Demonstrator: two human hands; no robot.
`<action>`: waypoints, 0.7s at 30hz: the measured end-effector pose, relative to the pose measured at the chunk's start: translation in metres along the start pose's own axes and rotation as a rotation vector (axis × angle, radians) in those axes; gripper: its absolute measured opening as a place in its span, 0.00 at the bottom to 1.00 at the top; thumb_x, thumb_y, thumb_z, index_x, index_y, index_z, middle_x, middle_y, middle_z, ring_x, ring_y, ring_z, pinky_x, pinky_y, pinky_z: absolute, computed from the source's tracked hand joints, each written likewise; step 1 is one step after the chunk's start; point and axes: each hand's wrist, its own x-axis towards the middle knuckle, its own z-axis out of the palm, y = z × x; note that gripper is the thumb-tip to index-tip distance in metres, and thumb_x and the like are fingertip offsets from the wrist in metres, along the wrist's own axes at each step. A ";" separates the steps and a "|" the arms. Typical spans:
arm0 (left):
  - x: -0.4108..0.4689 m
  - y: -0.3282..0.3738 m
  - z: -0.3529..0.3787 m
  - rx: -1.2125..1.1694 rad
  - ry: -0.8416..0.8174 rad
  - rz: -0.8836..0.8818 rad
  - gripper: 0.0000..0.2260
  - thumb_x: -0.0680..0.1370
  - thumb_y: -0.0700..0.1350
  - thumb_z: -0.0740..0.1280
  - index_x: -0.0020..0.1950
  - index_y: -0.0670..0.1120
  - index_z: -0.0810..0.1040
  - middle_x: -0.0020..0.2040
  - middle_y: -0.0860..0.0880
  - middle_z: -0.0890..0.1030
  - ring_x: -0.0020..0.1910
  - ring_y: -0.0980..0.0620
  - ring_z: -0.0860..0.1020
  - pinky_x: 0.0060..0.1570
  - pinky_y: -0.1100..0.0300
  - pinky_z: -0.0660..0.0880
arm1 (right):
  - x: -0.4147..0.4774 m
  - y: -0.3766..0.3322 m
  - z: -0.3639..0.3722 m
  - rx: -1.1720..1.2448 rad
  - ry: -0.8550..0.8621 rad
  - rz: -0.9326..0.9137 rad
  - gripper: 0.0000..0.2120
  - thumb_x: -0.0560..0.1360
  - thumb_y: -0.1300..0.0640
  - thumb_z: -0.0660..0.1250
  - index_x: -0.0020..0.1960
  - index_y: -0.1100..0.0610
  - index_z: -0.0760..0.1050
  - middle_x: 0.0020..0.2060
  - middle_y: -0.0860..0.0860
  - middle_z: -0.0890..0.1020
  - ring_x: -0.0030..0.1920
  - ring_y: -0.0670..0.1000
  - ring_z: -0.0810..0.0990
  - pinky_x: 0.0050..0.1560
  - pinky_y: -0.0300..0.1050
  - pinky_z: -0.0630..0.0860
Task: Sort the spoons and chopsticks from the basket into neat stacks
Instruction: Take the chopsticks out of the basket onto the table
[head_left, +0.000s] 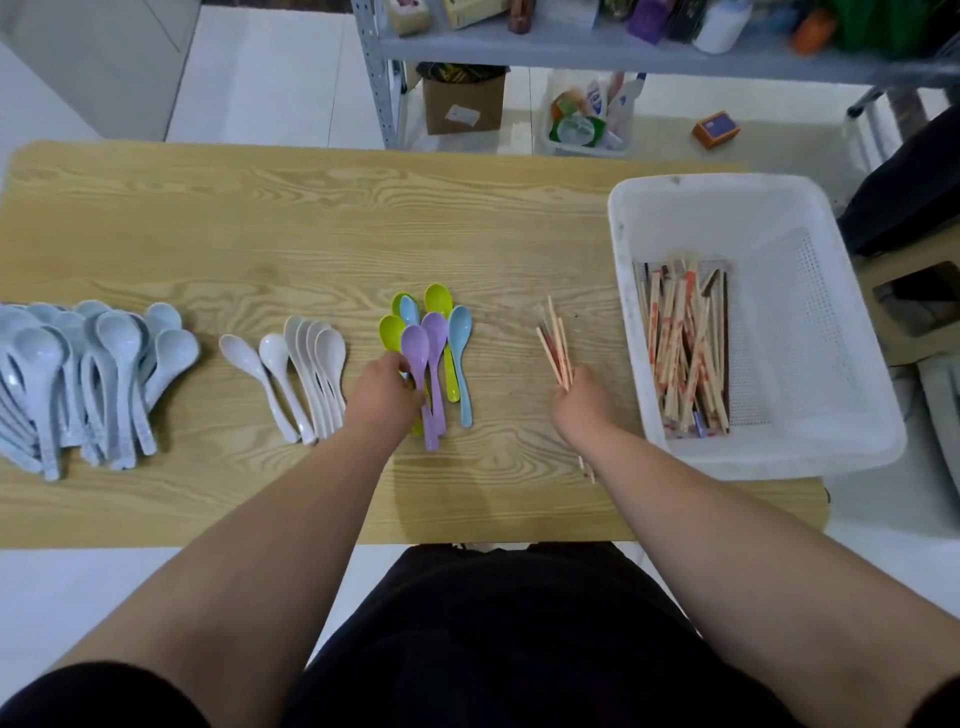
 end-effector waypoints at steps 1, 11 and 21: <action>-0.002 -0.002 0.001 0.045 0.010 0.042 0.14 0.74 0.39 0.70 0.59 0.44 0.77 0.52 0.43 0.79 0.51 0.41 0.78 0.49 0.52 0.73 | 0.000 0.001 0.000 -0.011 0.003 0.009 0.12 0.83 0.56 0.57 0.65 0.59 0.68 0.52 0.57 0.77 0.45 0.56 0.74 0.43 0.46 0.68; -0.019 -0.007 0.033 0.788 -0.235 0.547 0.28 0.79 0.51 0.60 0.78 0.63 0.58 0.82 0.47 0.50 0.79 0.36 0.49 0.75 0.38 0.53 | 0.006 -0.003 0.006 -0.233 0.060 0.004 0.15 0.82 0.61 0.59 0.68 0.63 0.67 0.64 0.61 0.71 0.61 0.62 0.74 0.57 0.53 0.72; -0.015 -0.008 0.033 0.822 -0.266 0.525 0.28 0.80 0.48 0.60 0.78 0.62 0.58 0.82 0.48 0.49 0.80 0.39 0.48 0.77 0.40 0.47 | -0.008 0.019 0.016 -0.400 0.010 -0.275 0.31 0.81 0.61 0.59 0.81 0.53 0.53 0.70 0.58 0.65 0.67 0.61 0.64 0.68 0.54 0.67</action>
